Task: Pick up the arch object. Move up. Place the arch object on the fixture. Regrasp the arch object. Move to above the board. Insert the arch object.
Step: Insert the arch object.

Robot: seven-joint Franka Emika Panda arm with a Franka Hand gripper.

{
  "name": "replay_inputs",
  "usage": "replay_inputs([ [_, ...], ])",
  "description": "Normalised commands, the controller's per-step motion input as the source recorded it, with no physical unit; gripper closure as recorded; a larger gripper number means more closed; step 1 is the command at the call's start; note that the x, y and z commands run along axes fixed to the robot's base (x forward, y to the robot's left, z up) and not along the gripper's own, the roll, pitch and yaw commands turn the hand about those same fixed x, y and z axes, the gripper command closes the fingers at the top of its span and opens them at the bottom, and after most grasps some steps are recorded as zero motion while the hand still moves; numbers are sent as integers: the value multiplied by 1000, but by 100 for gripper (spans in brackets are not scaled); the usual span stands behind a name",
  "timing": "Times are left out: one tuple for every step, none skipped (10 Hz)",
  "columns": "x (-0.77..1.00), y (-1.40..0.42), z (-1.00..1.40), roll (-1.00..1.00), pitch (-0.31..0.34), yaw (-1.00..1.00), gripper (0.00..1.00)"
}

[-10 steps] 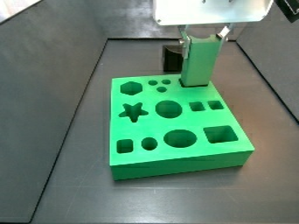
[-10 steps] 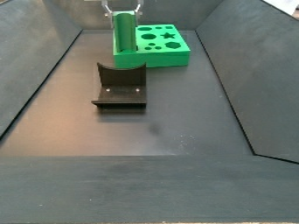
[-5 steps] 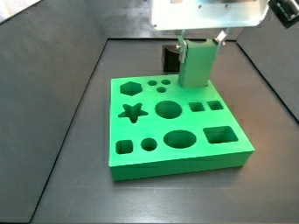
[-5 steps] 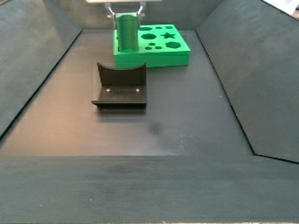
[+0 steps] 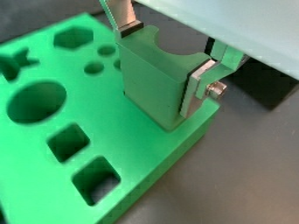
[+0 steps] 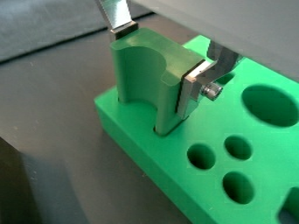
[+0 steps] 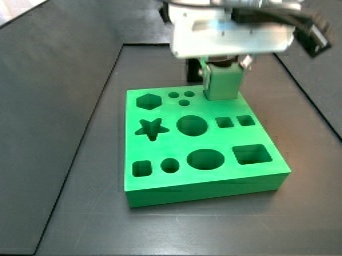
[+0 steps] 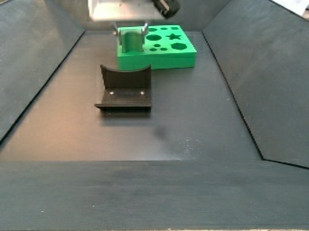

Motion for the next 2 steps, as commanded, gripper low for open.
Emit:
replay_inputs([
  [40,126,0,-120,21,-40,100],
  [0,0,0,-4,20,0,100],
])
